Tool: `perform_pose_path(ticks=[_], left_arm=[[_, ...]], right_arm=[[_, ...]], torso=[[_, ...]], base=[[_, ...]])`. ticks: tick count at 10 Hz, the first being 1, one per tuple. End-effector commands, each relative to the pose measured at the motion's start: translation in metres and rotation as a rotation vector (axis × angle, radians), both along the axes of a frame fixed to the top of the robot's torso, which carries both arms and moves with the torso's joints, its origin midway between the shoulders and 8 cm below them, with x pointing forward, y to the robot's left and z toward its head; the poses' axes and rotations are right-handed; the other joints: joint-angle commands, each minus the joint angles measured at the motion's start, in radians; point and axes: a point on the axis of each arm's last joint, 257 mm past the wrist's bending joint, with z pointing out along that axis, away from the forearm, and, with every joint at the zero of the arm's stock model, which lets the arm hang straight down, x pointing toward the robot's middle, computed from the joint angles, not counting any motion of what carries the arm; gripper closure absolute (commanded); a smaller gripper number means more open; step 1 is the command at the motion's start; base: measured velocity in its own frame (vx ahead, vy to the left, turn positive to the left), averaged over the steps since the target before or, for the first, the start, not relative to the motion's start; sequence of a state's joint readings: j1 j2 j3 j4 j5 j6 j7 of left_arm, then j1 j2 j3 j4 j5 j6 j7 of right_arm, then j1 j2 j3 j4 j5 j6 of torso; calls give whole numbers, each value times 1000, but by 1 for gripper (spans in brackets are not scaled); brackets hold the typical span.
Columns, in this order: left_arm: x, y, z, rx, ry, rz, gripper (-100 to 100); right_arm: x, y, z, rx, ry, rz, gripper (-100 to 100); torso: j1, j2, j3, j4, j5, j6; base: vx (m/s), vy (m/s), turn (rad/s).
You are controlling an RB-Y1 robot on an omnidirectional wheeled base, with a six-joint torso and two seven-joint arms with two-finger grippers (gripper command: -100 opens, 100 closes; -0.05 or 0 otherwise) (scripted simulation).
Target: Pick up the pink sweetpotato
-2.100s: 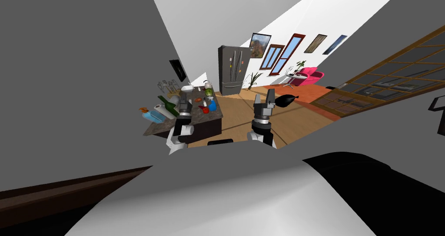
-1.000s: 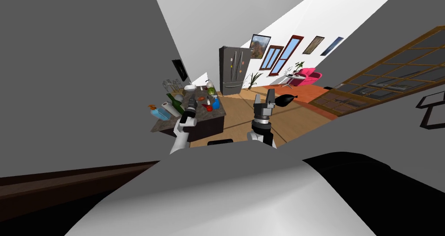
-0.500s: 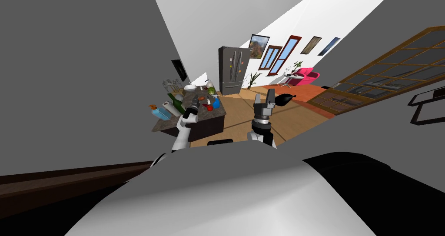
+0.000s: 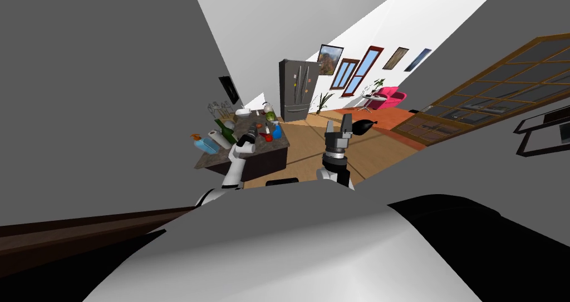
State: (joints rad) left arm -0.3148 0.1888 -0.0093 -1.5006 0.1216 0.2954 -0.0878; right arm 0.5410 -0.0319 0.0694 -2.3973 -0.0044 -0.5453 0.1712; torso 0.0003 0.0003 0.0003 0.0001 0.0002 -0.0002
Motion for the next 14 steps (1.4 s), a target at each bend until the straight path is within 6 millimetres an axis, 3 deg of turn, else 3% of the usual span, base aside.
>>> perform_pose_path(ticks=[1, 6, 14], left_arm=[[1, -2, -7, 3, 28, 0, -100], [24, -24, -34, 21, 189, -26, -100], [29, -40, -81, 67, 430, -41, -100]], right_arm=[[0, 0, 0, 0, 0, 0, 0], [0, 0, 0, 0, 0, 0, 0], [0, 0, 0, 0, 0, 0, 0]], torso=[[0, 0, 0, 0, 0, 0], [0, 0, 0, 0, 0, 0], [1, -1, -1, 0, 0, 0]], base=[[0, 0, 0], [-5, 13, -30], [3, 18, -19]])
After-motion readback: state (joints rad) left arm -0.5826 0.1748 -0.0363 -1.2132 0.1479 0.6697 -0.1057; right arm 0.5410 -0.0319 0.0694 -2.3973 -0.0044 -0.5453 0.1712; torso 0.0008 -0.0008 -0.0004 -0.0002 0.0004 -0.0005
